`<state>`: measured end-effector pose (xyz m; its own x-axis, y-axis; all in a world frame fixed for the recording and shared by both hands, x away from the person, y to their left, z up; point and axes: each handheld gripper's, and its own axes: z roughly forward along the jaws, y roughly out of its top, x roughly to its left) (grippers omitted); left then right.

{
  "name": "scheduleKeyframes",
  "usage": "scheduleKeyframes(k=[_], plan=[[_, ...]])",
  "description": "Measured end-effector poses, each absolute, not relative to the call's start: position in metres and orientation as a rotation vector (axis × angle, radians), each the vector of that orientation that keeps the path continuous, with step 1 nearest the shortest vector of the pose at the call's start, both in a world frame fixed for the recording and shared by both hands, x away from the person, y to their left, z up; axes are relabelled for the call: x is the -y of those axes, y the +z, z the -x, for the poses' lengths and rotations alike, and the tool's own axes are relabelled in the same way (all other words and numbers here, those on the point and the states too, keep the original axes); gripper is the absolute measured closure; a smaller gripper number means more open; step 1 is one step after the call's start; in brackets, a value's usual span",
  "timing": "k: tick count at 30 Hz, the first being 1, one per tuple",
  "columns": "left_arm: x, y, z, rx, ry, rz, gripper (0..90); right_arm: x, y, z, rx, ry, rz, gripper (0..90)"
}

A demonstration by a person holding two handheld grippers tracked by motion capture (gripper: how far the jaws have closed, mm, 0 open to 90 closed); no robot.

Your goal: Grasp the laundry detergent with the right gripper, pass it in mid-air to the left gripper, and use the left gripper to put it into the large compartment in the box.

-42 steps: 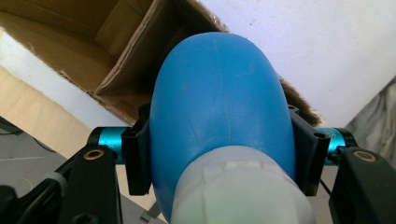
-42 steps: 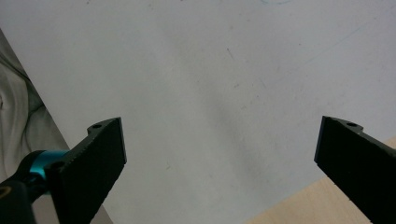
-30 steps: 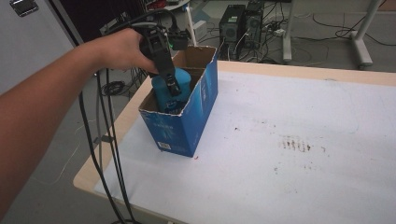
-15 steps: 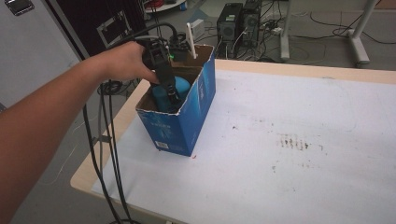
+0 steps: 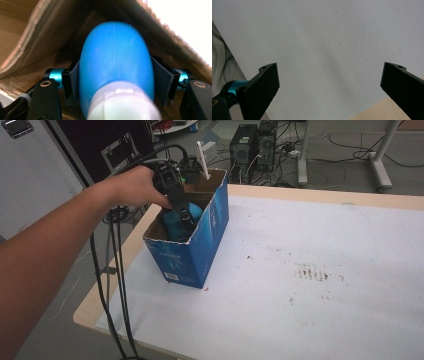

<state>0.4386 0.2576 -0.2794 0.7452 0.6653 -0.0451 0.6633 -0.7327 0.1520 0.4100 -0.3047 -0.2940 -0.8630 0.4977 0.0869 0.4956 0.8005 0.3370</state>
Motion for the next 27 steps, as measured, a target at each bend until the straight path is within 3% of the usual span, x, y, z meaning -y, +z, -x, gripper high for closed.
scheduleKeyframes(k=[13,15,22,27], plan=[[-0.263,-0.247,-0.437,-1.057,0.068,-2.664,23.2,0.308,-0.295,-0.408,-2.977,0.562,-0.823,1.4],[-0.262,-0.239,-0.435,-1.048,0.094,-2.646,18.3,0.309,-0.296,-0.407,-2.976,0.561,-0.824,1.4],[-0.250,-0.215,-0.430,-1.011,0.162,-2.663,18.3,0.309,-0.296,-0.408,-2.971,0.566,-0.828,1.4],[-0.238,-0.203,-0.430,-0.942,0.111,-2.620,18.3,0.308,-0.295,-0.407,-2.966,0.572,-0.826,1.4]])
